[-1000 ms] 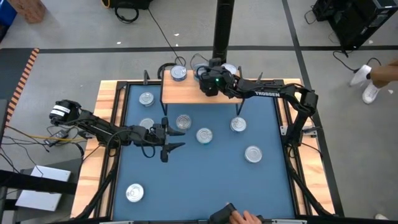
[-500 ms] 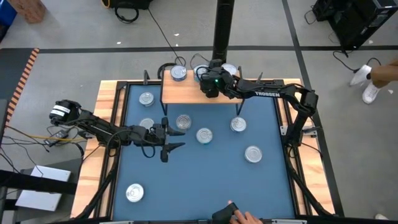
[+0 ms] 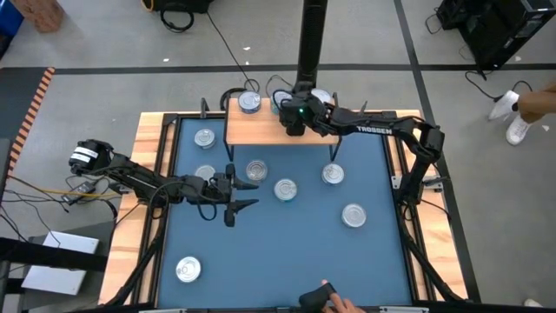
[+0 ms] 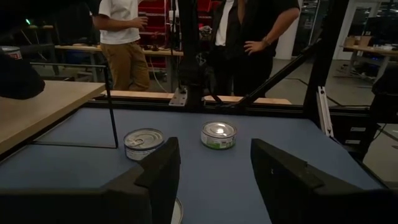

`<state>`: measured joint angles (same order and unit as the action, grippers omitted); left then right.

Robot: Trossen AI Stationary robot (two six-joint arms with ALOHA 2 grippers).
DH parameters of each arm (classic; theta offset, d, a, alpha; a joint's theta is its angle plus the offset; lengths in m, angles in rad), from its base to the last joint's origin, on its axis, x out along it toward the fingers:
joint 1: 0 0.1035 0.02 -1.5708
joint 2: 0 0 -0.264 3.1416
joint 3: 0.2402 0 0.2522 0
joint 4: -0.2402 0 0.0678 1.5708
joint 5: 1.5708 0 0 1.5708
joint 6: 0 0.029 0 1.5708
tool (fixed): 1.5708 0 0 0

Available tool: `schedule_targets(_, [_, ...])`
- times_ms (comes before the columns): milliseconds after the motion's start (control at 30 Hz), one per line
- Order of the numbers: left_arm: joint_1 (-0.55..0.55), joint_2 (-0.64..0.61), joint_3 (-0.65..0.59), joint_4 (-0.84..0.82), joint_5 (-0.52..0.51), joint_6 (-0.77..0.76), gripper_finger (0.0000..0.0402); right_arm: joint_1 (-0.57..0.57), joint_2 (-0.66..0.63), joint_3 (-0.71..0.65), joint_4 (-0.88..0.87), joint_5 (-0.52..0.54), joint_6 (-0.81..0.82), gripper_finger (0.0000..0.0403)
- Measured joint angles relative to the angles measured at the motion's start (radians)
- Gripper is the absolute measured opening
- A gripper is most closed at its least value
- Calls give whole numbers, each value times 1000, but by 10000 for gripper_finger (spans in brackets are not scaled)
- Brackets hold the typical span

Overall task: Stack canned seafood by type on shelf
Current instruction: Stack the light blue tuna can on top of the light blue tuna can on the shelf, then stack the blue tuna can on top of the blue tuna can on the shelf

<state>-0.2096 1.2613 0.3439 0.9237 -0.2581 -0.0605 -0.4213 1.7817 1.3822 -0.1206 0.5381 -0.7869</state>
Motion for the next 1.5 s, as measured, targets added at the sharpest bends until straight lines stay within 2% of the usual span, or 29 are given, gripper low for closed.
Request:
schedule_targets(233, [-1, 0, 0, 0, 0, 0, 200, -4, -2, 97, -165, -29, 103, 289])
schedule_targets(433, [-3, 0, 0, 0, 0, -4, 200, -21, -2, 108, -223, -63, 171, 289])
schedule_targets(867, [-9, 0, 0, 1, 3, -4, 200, -28, -2, 108, -210, -102, 212, 288])
schedule_targets(1133, [-9, 0, 0, 1, 8, -4, 200, -3, -2, 108, -210, -62, 191, 275])
schedule_targets(1300, [-9, 0, 0, 0, 8, 0, 199, 26, -21, 108, -229, -51, 190, 225])
schedule_targets(1400, [-9, 0, 0, -1, 8, 1, 194, 66, -55, 108, -257, -16, 198, 167])
schedule_targets(1500, [-9, 0, 0, -1, 8, 1, 182, 111, -92, 108, -311, -1, 230, 91])
